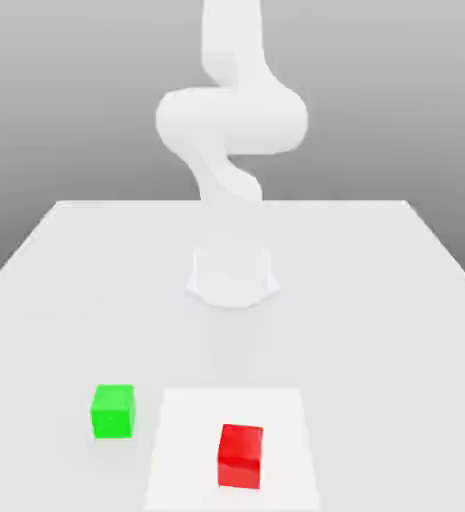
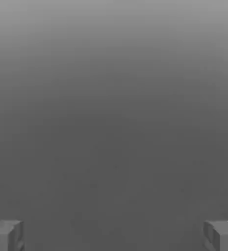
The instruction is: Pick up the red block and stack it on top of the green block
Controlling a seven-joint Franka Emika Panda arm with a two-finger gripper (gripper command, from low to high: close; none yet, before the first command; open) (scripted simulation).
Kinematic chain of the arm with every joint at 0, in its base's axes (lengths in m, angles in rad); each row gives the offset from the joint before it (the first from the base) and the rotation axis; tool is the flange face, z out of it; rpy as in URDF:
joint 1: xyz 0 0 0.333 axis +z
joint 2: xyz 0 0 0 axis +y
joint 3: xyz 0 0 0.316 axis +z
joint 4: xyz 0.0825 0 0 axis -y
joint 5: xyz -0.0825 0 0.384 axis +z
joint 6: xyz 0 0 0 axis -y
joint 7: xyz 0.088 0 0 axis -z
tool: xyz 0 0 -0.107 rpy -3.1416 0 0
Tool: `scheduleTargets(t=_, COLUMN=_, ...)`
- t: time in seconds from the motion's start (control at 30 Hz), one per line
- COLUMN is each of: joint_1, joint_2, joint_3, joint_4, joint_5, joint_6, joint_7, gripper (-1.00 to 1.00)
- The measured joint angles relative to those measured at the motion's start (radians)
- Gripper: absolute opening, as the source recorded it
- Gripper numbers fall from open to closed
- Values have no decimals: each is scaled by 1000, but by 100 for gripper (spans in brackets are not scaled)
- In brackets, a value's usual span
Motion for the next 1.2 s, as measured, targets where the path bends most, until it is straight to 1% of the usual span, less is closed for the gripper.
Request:
scheduleTargets(t=0.5, joint_1=-22, joint_2=550, joint_3=31, joint_4=-162, joint_5=-28, joint_6=245, joint_7=98, gripper=0)
scheduleTargets(t=0.73, joint_1=-19, joint_2=803, joint_3=36, joint_4=-237, joint_5=-17, joint_6=359, joint_7=126, gripper=0)
scheduleTargets(t=0.93, joint_1=-8, joint_2=1020, joint_3=23, joint_4=-226, joint_5=-31, joint_6=524, joint_7=143, gripper=0)
scheduleTargets(t=0.97, joint_1=-6, joint_2=1042, joint_3=21, joint_4=-222, joint_5=-33, joint_6=542, joint_7=144, gripper=-100)
scheduleTargets(t=1.2, joint_1=-8, joint_2=1041, joint_3=22, joint_4=-223, joint_5=-35, joint_6=541, joint_7=146, gripper=-100)
